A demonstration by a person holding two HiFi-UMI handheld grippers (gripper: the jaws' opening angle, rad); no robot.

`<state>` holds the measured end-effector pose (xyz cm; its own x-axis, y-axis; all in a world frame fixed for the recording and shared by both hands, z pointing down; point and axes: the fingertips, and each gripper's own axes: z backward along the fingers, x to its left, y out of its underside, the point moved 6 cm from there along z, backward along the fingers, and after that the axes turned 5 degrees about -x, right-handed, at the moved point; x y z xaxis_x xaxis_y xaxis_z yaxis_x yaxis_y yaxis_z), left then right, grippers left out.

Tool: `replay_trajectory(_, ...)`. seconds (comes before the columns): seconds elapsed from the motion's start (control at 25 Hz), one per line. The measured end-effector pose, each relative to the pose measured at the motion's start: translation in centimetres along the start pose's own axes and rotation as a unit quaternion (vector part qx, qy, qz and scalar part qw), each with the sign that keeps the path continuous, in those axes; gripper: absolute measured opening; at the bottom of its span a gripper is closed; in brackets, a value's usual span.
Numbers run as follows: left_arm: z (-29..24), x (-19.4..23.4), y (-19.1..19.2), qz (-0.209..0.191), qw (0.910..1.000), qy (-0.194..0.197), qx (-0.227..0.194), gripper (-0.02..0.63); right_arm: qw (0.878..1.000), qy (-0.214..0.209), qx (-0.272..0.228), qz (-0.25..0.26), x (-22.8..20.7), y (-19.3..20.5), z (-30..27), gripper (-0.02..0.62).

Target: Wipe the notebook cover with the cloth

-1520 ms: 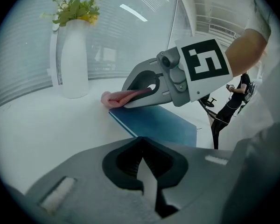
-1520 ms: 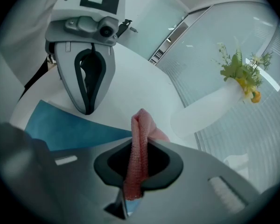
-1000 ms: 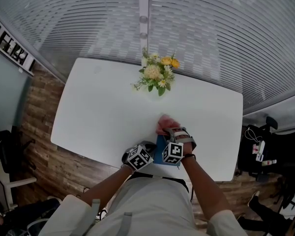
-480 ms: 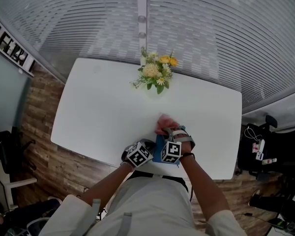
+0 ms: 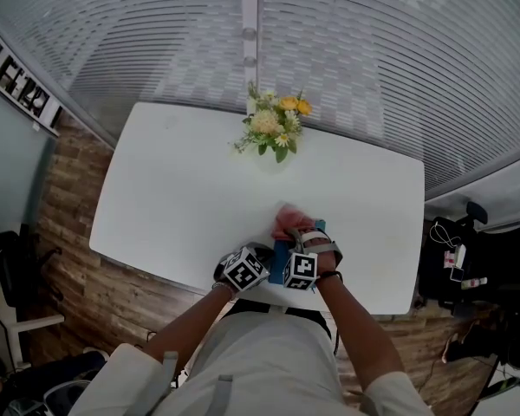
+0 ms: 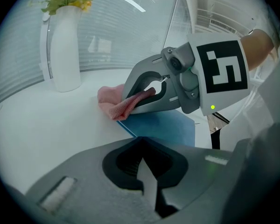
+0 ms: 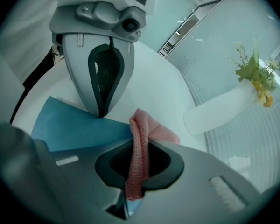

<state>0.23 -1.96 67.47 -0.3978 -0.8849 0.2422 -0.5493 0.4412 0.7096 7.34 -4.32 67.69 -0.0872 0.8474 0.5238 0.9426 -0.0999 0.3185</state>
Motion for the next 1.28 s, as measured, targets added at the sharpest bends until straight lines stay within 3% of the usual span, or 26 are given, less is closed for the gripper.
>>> replay_trajectory(0.44, 0.0, 0.0, 0.1, 0.000, 1.0000, 0.001, 0.002, 0.002, 0.999, -0.002, 0.018, 0.033, 1.3, 0.5, 0.1, 0.005)
replay_trajectory(1.28, -0.3, 0.2, 0.2, 0.004, 1.0000, 0.006, 0.006, 0.002, 0.999, -0.022, -0.002, 0.037, 2.7, -0.7, 1.3, 0.003)
